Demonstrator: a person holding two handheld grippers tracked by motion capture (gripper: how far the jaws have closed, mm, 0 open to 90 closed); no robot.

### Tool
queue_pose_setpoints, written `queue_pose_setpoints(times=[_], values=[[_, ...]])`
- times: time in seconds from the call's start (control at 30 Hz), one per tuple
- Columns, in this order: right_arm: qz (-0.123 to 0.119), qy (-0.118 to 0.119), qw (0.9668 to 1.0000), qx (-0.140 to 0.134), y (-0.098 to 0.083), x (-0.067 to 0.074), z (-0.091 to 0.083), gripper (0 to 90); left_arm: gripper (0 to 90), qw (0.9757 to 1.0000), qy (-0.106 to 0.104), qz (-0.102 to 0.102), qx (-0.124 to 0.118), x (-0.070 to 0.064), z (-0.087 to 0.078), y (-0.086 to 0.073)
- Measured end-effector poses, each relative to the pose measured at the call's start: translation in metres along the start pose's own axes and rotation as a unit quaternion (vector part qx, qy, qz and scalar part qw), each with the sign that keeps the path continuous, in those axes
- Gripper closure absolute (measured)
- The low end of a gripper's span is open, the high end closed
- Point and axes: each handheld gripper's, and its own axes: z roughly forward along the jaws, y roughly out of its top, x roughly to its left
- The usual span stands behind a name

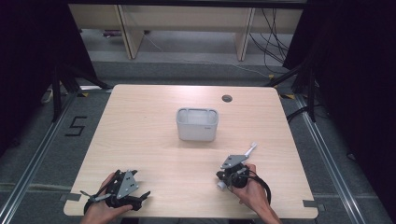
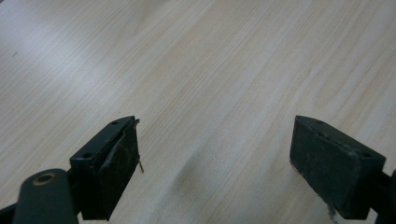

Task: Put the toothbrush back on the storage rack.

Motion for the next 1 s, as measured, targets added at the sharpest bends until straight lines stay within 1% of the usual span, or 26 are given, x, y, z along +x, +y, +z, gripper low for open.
queue_pose_setpoints(times=[0.03, 0.13, 0.17, 0.27, 0.3, 0.4, 0.43, 0.47, 0.5, 0.53, 0.57, 0.6, 0.67, 0.73, 0.77, 0.8, 0.83, 0.87, 0.9, 1.0], values=[[-0.005, 0.002, 1.0000, -0.002, -0.002, -0.001, 0.000, 88.0, 15.1, 1.0000, 0.000, 0.000, 0.000, 0.000, 0.000, 0.000], [-0.004, 0.004, 1.0000, -0.002, -0.003, 0.000, -0.002, 88.0, 15.2, 1.0000, 0.000, 0.000, 0.001, 0.000, 0.000, 0.000], [-0.001, -0.002, 1.0000, -0.001, -0.004, 0.000, -0.002, 88.0, 15.2, 1.0000, -0.001, -0.002, 0.001, 0.000, 0.000, 0.000], [-0.002, 0.004, 1.0000, -0.003, -0.006, 0.000, -0.005, 88.0, 15.2, 1.0000, 0.000, 0.000, 0.000, 0.000, 0.000, 0.000], [0.004, 0.000, 1.0000, -0.002, -0.008, 0.001, -0.007, 87.9, 15.1, 1.0000, 0.000, 0.000, 0.000, 0.000, 0.000, 0.000], [0.006, 0.004, 1.0000, -0.002, -0.009, 0.001, -0.008, 87.9, 15.1, 1.0000, 0.000, 0.000, 0.000, 0.000, 0.000, 0.000], [0.002, 0.004, 1.0000, -0.002, -0.010, 0.001, -0.008, 87.9, 15.1, 1.0000, 0.000, 0.000, 0.000, 0.000, 0.000, 0.000], [0.004, 0.003, 1.0000, 0.005, -0.011, 0.000, -0.011, 87.9, 15.2, 1.0000, -0.001, -0.005, -0.001, -0.001, 0.000, 0.000], [0.000, 0.007, 1.0000, 0.003, -0.012, -0.001, -0.011, 87.9, 15.2, 1.0000, -0.001, 0.000, 0.000, 0.000, 0.000, 0.000], [0.000, 0.007, 1.0000, 0.003, -0.012, -0.001, -0.011, 87.9, 15.2, 1.0000, -0.001, 0.000, 0.000, 0.000, 0.000, 0.000], [0.006, 0.003, 1.0000, 0.004, -0.014, 0.000, -0.013, 87.8, 15.2, 1.0000, -0.002, -0.005, 0.000, -0.001, 0.000, 0.000], [0.006, 0.003, 1.0000, 0.004, -0.014, 0.000, -0.013, 87.8, 15.2, 1.0000, 0.000, -0.002, 0.000, 0.000, 0.000, 0.000], [0.007, 0.005, 0.9999, 0.005, -0.016, -0.001, -0.015, 87.8, 15.2, 1.0000, -0.001, -0.005, -0.001, -0.001, 0.000, 0.000], [0.011, 0.002, 0.9999, 0.006, -0.018, 0.000, -0.017, 87.8, 15.2, 1.0000, -0.001, -0.003, 0.000, 0.000, 0.000, 0.000], [0.011, -0.001, 0.9999, -0.002, -0.020, -0.001, -0.016, 87.7, 15.2, 0.9999, -0.004, -0.010, 0.004, -0.001, 0.000, 0.000], [0.011, -0.001, 0.9999, -0.002, -0.020, -0.001, -0.016, 87.7, 15.2, 0.9999, -0.004, -0.010, 0.004, -0.001, 0.000, 0.000], [0.009, 0.002, 1.0000, -0.004, -0.021, -0.001, -0.017, 87.7, 15.2, 1.0000, -0.001, 0.001, 0.001, 0.000, 0.000, 0.000], [0.010, 0.000, 0.9999, -0.003, -0.022, -0.001, -0.018, 87.7, 15.2, 1.0000, -0.001, 0.001, 0.001, 0.000, 0.000, 0.000], [0.009, 0.002, 0.9999, -0.005, -0.023, -0.002, -0.019, 87.6, 15.2, 1.0000, -0.002, -0.004, 0.004, -0.001, 0.000, 0.000], [0.013, 0.004, 0.9999, -0.002, -0.025, -0.002, -0.021, 87.6, 15.2, 1.0000, -0.002, -0.003, 0.001, -0.001, 0.000, 0.000]])
